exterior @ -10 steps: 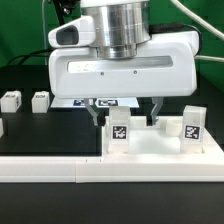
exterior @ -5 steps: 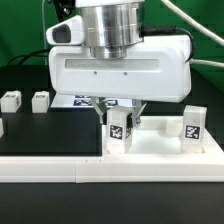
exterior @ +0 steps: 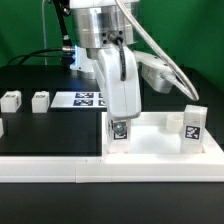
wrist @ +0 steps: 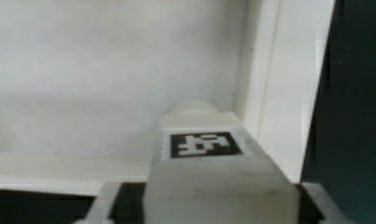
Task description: Assemble square table
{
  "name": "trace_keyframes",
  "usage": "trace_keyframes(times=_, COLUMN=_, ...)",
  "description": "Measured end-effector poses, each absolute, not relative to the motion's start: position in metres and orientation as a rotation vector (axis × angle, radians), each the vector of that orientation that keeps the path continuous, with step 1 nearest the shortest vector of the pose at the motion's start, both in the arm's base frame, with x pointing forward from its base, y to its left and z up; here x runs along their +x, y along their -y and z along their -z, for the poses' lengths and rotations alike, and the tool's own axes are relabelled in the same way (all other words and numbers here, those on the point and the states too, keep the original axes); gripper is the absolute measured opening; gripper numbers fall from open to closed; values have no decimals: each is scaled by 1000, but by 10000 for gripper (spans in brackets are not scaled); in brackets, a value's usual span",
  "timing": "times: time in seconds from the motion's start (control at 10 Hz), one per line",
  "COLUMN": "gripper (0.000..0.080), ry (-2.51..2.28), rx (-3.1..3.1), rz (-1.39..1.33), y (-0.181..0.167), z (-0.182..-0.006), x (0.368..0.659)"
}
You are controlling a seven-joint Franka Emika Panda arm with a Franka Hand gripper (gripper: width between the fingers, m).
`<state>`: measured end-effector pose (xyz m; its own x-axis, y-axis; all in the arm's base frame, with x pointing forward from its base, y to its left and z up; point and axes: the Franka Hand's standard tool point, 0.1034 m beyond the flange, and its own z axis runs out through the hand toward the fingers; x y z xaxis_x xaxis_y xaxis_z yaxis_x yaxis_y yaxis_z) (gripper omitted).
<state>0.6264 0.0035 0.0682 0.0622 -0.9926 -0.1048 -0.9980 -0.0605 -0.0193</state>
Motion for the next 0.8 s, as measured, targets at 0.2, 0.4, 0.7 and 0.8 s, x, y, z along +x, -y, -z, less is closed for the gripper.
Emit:
trace_keyframes(times=0.2, gripper=293, ry=-2228, rx=-2092, rz=-108, y=-3, z=-68, x=626)
trace_keyframes(times=0.4, gripper=293, ry=-2362, rx=-1946, rz=-118, y=-3, z=-68, x=626)
trace_keyframes(times=0.7, gripper=295, ry=-2659, rx=-1565, rz=-152, y=2, z=-69, x=622)
trace_keyframes(times=0.8, gripper=304, ry=-2686, rx=-1507, rz=-160, y=3, z=-69, x=622)
